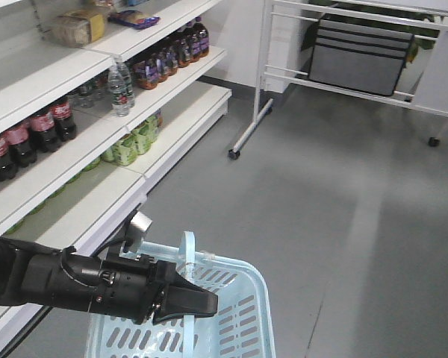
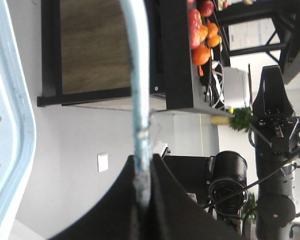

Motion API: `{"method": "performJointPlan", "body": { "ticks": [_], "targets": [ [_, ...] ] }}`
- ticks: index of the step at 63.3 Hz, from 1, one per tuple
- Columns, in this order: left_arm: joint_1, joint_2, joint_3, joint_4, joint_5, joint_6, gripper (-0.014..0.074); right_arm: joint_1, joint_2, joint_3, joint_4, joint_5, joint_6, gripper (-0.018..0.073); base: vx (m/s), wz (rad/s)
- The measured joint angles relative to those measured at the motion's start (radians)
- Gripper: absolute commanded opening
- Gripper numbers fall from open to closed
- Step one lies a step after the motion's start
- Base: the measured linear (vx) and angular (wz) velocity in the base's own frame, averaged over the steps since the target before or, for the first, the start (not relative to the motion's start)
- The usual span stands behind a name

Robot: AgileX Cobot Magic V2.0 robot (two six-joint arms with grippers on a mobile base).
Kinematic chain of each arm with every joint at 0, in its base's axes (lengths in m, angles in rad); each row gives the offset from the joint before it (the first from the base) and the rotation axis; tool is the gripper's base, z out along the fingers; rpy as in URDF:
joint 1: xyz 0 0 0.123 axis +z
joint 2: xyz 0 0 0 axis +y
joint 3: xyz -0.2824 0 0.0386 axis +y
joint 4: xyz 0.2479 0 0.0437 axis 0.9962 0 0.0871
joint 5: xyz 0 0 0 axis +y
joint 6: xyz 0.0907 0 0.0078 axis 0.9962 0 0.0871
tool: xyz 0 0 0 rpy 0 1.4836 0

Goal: Place coke in basket with both arms
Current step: 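Drive the base across the floor carrying the basket in the left gripper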

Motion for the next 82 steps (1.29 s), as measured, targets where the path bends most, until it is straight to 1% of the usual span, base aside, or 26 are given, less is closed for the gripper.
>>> {"method": "performJointPlan", "body": {
  "ticks": [39,82],
  "targets": [
    [0.0,0.0,0.006,0.0,0.0,0.001,-0.0006,0.0,0.0,0.0,0.0,0.0,0.0,-0.0008,0.0,-0.46],
    [0.0,0.0,0.006,0.0,0.0,0.001,-0.0006,0.0,0.0,0.0,0.0,0.0,0.0,-0.0008,0.04,-0.19]
  ]
}}
